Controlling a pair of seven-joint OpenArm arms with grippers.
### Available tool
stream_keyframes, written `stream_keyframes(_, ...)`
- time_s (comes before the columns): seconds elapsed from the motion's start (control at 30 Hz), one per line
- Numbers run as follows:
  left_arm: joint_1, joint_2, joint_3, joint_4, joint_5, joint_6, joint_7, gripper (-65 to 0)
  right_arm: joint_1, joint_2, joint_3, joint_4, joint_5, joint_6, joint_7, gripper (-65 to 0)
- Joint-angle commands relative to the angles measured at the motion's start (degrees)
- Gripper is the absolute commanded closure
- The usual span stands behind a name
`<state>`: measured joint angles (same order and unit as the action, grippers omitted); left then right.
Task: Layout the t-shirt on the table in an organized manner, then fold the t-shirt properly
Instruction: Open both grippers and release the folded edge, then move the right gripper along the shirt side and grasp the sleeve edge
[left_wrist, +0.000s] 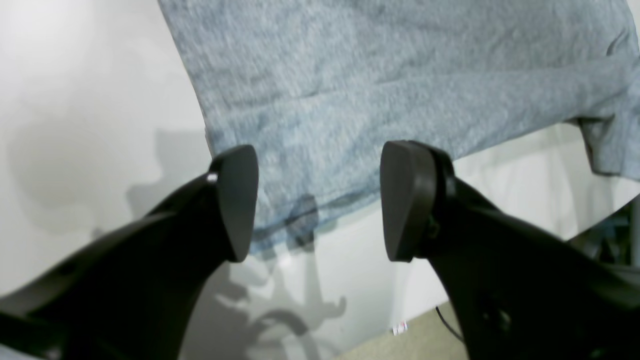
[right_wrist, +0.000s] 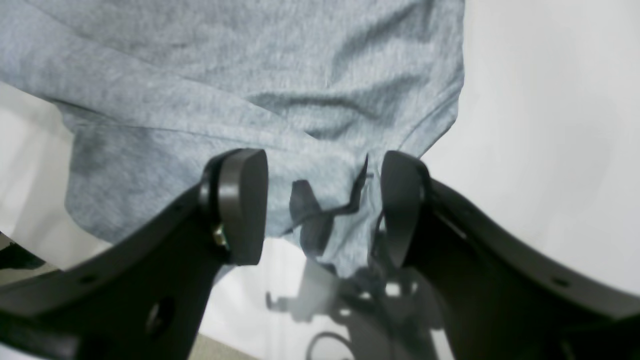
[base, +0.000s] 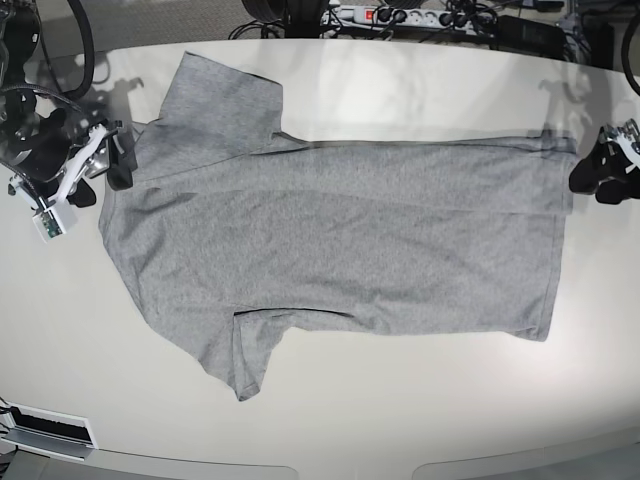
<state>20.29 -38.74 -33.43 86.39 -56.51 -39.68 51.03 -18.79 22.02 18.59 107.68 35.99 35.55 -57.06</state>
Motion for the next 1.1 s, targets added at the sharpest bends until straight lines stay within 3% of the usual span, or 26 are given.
stream_keyframes(0.0,-0.31,-1.42,-0.7,0.7,-1.11,-0.32,-0.83,-39.7,0.35,0.85,0.59,0.92,1.95,0.59,-0.98,-37.7)
stream_keyframes(0.13,-0.28,-1.4,-0.7,0.7,-1.14,-0.32,-0.81,-39.7,-1.09,0.83,0.57,0.92,11.69,2.58,-9.03,-37.7)
stream_keyframes(0.27,-0.31,-1.4,-0.7,0.7,-1.55,-0.32,-0.83,-39.7,-6.82,0.5,0.57,0.92,16.61,4.22,-8.72,-37.7)
stream_keyframes(0.43,-0.31,-1.38,-0.7,0.7,-4.68,-0.32,0.5,-39.7,-12.52,-3.34,0.57,0.9,10.29,3.74,-1.66,-37.7)
stream_keyframes(0.5,-0.31,-1.25,-0.7,0.7,-5.53,-0.32,1.2,-39.7,-13.88,-6.23,0.57,0.9,6.12,1.66,0.94,-37.7)
stream_keyframes(0.63,-0.28,-1.25,-0.7,0.7,-6.78,-0.32,1.84,-39.7,-14.03,-11.06,0.57,0.81,1.55,-2.95,1.05,-37.7)
stream_keyframes(0.87,-0.31,-1.25,-0.7,0.7,-6.82,-0.32,1.84,-39.7,-13.77,-13.6,0.57,-2.6,-1.57,-7.39,4.2,-37.7)
stream_keyframes(0.97,-0.31,-1.25,-0.7,0.7,-6.82,-0.32,1.84,-39.7,-11.8,-13.6,0.57,-9.01,-0.81,-6.99,4.37,-37.7)
stream_keyframes(1.07,-0.31,-1.25,-0.7,0.7,-6.82,-0.32,1.81,-39.7,-9.53,-13.62,0.57,-15.1,2.67,-3.63,3.37,-37.7)
